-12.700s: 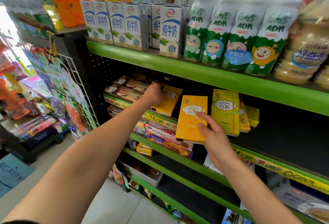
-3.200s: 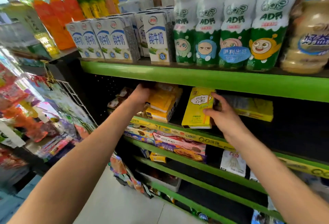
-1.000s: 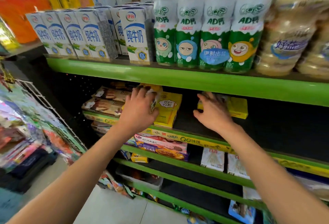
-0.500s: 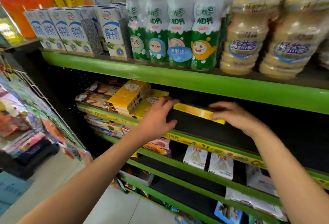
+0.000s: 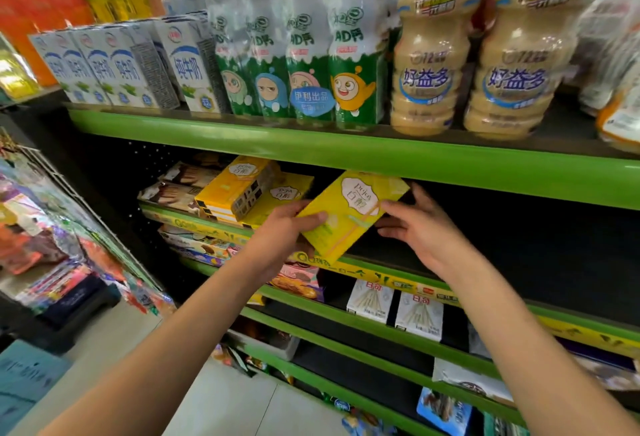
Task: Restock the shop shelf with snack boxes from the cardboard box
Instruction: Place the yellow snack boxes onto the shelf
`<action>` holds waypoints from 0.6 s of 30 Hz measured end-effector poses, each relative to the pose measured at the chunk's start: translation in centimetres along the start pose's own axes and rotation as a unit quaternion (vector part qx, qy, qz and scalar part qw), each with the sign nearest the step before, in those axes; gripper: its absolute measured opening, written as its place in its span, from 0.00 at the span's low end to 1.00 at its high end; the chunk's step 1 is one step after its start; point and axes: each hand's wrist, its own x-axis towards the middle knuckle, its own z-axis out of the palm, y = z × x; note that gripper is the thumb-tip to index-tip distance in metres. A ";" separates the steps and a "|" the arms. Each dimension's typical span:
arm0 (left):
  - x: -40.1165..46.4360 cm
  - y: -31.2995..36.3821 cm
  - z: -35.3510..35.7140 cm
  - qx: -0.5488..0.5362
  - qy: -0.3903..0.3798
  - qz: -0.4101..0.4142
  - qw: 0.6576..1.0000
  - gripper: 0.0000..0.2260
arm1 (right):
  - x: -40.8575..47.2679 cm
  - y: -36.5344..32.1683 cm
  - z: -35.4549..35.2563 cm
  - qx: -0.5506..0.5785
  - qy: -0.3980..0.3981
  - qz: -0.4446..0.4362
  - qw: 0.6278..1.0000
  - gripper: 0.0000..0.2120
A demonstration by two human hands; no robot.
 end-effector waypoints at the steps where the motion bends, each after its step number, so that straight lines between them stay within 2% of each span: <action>1: -0.5 -0.5 0.1 -0.044 -0.027 -0.029 0.998 0.15 | -0.1 0.4 0.3 -0.026 0.009 0.006 1.000 0.18; 4: -1.9 -3.0 -0.1 -0.046 -0.096 -0.065 0.992 0.22 | -0.3 1.6 0.2 -0.059 0.013 0.038 0.997 0.28; 6: -2.7 -4.3 -0.6 0.012 -0.151 -0.055 0.987 0.29 | -0.5 2.1 0.0 -0.058 0.006 0.043 0.997 0.31; 9: -3.2 -5.2 -0.8 0.140 -0.215 -0.017 0.966 0.39 | -0.5 2.5 -0.2 -0.067 0.001 0.023 0.997 0.31; 13: -3.4 -5.6 -0.2 0.214 -0.200 0.017 0.956 0.40 | -0.5 2.7 -0.4 -0.060 -0.014 0.006 0.998 0.31; 18: -3.7 -6.5 0.9 0.273 -0.218 0.051 0.936 0.37 | -0.5 3.1 -0.6 -0.074 -0.021 -0.008 0.997 0.36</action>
